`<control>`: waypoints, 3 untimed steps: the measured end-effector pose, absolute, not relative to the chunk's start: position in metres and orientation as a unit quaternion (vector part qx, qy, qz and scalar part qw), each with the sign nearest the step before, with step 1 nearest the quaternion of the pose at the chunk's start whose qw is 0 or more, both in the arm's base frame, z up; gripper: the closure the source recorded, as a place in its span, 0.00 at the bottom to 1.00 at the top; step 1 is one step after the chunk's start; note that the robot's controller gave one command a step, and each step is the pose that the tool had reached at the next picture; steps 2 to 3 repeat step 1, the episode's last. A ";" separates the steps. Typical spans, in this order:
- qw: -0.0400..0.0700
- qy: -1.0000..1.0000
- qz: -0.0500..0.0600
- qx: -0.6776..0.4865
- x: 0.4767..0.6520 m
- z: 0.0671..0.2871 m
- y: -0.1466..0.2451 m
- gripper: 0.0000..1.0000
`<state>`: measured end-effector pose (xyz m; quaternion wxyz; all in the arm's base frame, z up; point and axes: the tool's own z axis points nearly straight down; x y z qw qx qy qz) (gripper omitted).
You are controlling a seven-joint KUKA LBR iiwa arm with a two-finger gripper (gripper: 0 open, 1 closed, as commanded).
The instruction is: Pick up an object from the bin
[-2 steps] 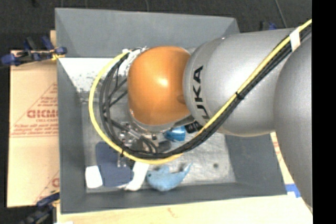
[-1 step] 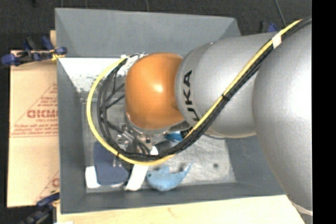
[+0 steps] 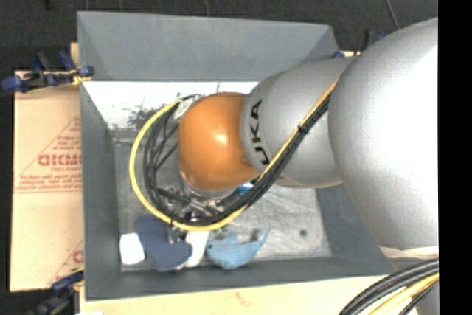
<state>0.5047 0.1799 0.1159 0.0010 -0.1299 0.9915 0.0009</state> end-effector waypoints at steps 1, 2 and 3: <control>0.001 0.992 0.001 -0.129 0.505 0.116 0.180 1.00; 0.001 0.992 0.001 -0.129 0.505 0.116 0.180 1.00; 0.001 0.992 0.001 -0.129 0.505 0.116 0.180 1.00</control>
Offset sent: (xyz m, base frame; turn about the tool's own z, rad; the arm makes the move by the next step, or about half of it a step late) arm -0.0037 -0.0036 0.0463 -0.0177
